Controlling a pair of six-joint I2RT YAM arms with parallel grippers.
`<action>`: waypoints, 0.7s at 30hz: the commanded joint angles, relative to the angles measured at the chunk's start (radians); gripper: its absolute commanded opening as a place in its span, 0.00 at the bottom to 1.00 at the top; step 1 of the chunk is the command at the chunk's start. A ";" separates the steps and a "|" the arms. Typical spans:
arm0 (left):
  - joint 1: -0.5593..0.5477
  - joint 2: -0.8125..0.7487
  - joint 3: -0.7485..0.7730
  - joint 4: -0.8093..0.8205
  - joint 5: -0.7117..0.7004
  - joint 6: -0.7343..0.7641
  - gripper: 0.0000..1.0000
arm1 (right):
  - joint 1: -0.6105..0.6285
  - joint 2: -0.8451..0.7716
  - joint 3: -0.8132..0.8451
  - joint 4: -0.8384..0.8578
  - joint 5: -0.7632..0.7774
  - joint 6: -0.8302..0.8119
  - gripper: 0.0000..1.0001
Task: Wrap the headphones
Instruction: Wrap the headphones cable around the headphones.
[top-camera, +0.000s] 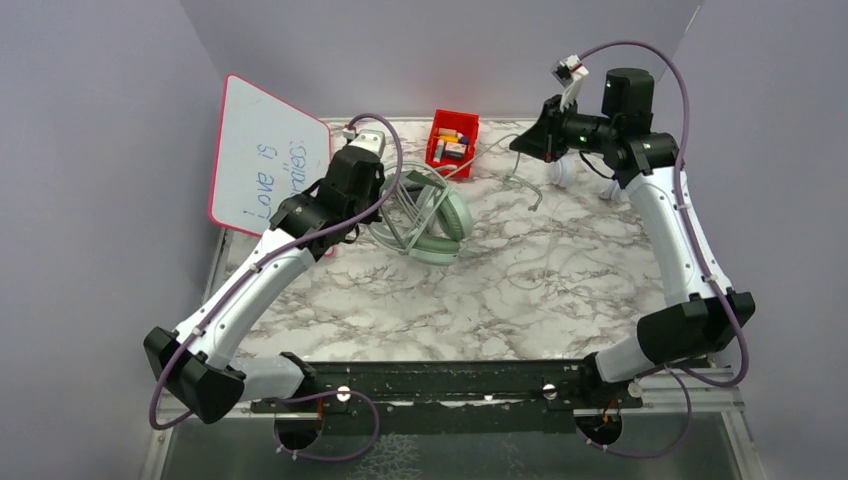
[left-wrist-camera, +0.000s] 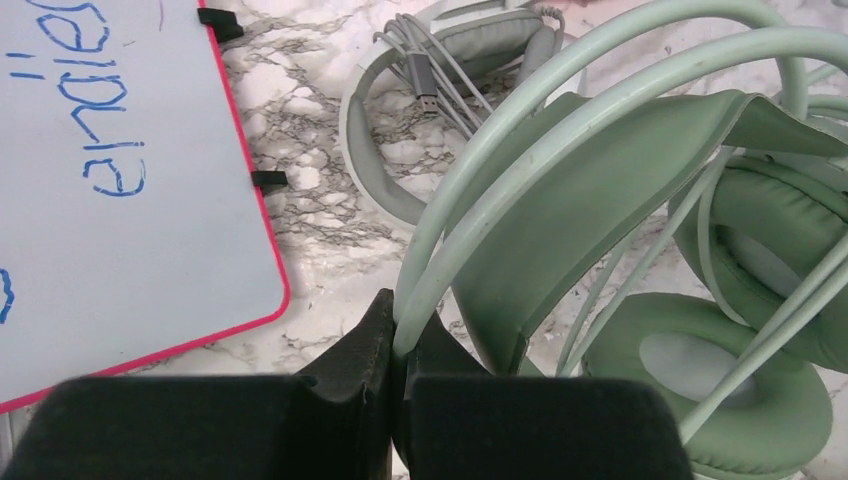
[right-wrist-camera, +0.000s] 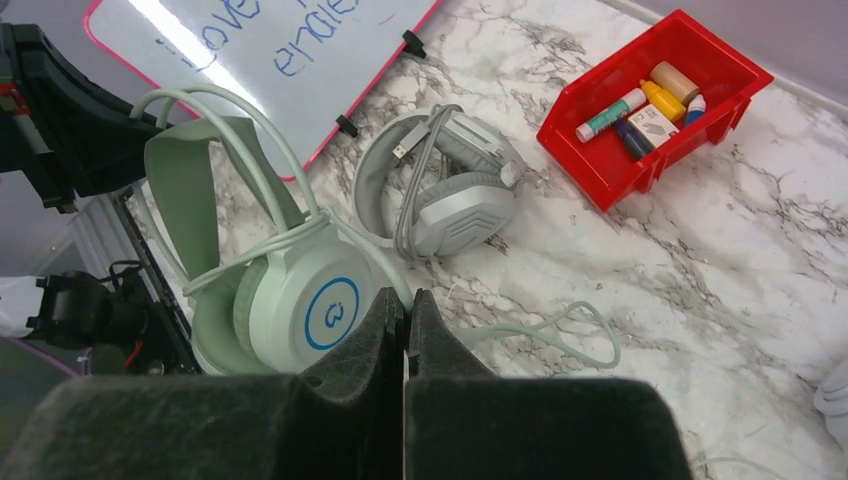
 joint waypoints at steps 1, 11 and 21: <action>-0.003 -0.096 -0.050 0.082 -0.082 -0.045 0.00 | -0.002 -0.095 -0.007 0.002 0.063 0.055 0.00; -0.004 -0.067 -0.078 0.121 -0.037 -0.073 0.00 | 0.007 -0.081 0.089 0.016 -0.111 0.090 0.00; -0.021 0.008 -0.060 0.234 -0.223 -0.088 0.00 | 0.175 0.012 0.254 -0.172 -0.112 0.125 0.00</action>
